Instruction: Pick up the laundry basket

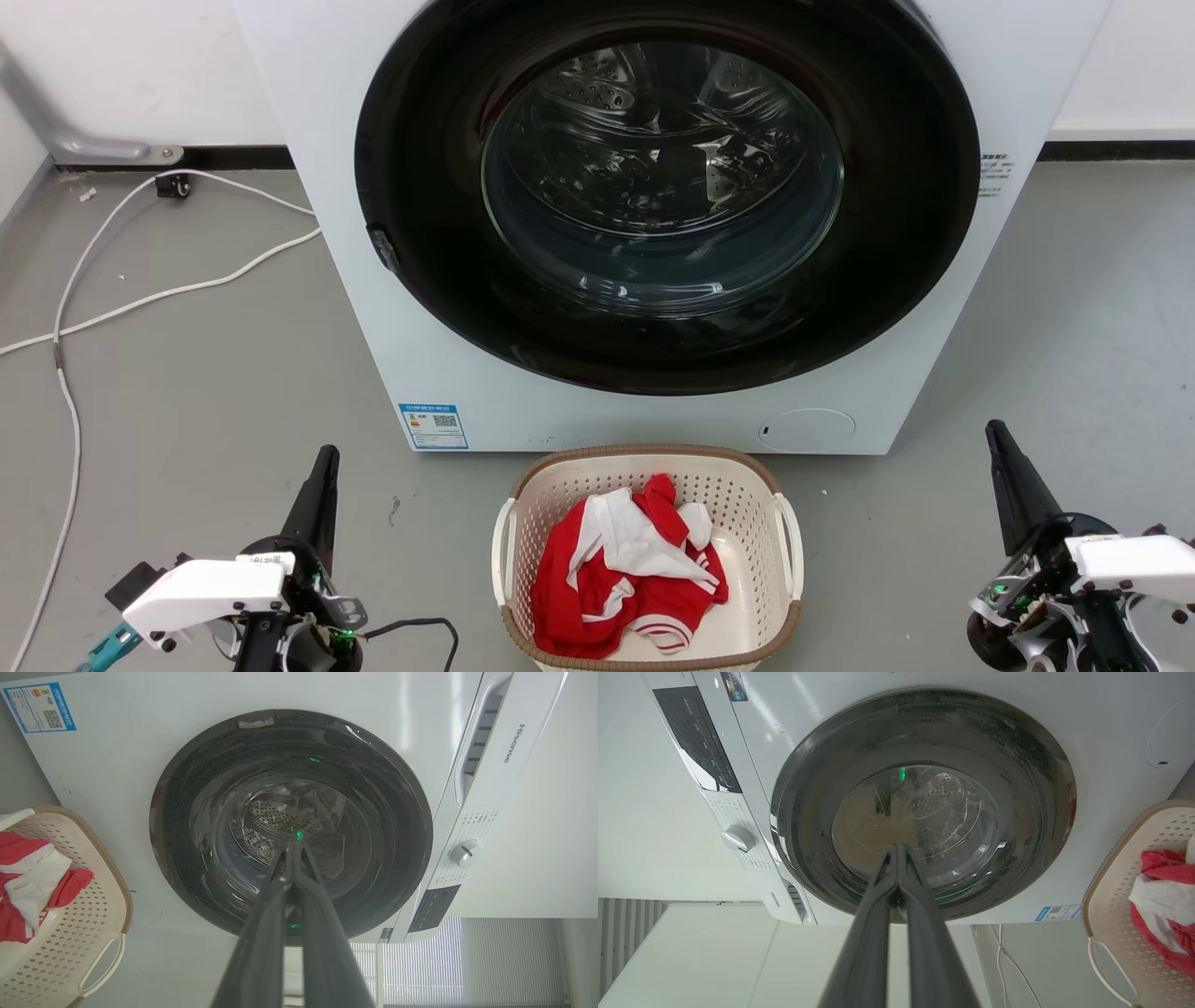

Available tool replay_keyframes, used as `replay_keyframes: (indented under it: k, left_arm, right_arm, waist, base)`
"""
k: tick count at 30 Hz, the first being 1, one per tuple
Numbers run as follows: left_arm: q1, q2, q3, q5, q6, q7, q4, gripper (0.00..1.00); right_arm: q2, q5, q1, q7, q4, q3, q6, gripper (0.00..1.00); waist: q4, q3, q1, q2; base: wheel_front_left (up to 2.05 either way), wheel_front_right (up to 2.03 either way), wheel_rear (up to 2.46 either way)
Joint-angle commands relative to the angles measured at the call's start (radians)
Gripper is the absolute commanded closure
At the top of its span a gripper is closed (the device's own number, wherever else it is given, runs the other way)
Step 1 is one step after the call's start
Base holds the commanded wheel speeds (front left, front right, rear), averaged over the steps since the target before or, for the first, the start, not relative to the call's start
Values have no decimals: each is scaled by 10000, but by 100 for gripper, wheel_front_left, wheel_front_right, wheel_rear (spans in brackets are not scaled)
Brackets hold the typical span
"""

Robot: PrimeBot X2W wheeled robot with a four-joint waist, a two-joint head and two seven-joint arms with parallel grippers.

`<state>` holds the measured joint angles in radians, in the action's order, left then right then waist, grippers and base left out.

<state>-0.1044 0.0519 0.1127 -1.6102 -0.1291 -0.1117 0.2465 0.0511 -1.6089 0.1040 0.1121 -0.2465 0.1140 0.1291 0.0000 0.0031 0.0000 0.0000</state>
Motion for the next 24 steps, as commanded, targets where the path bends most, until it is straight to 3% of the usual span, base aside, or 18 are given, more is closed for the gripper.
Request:
replay_keyframes:
  k: [1, 21, 22, 24]
  left_arm:
    - [-112, -5, 31, 48, -30, -33, 14, 100]
    - [-112, -8, 34, 51, -31, -36, 12, 100]
    - [-1, -2, 1, 1, 0, 2, -1, 0]
    - [105, -27, -28, -4, 11, 13, 145, 0]
  right_arm:
    - [-12, 44, 130, 25, -8, 8, 29, 100]
    - [-12, 43, 130, 25, -8, 8, 30, 100]
    - [0, 1, -2, -3, 3, -1, 0, 0]
    - [-19, 0, -116, -10, -141, -12, -2, 0]
  waist:
    - [0, 0, 0, 0]
    - [0, 0, 0, 0]
    - [0, 0, 0, 0]
    - [0, 1, 0, 0]
  base:
    - [0, 0, 0]
    - [0, 0, 0]
    - [0, 0, 0]
    - [0, 0, 0]
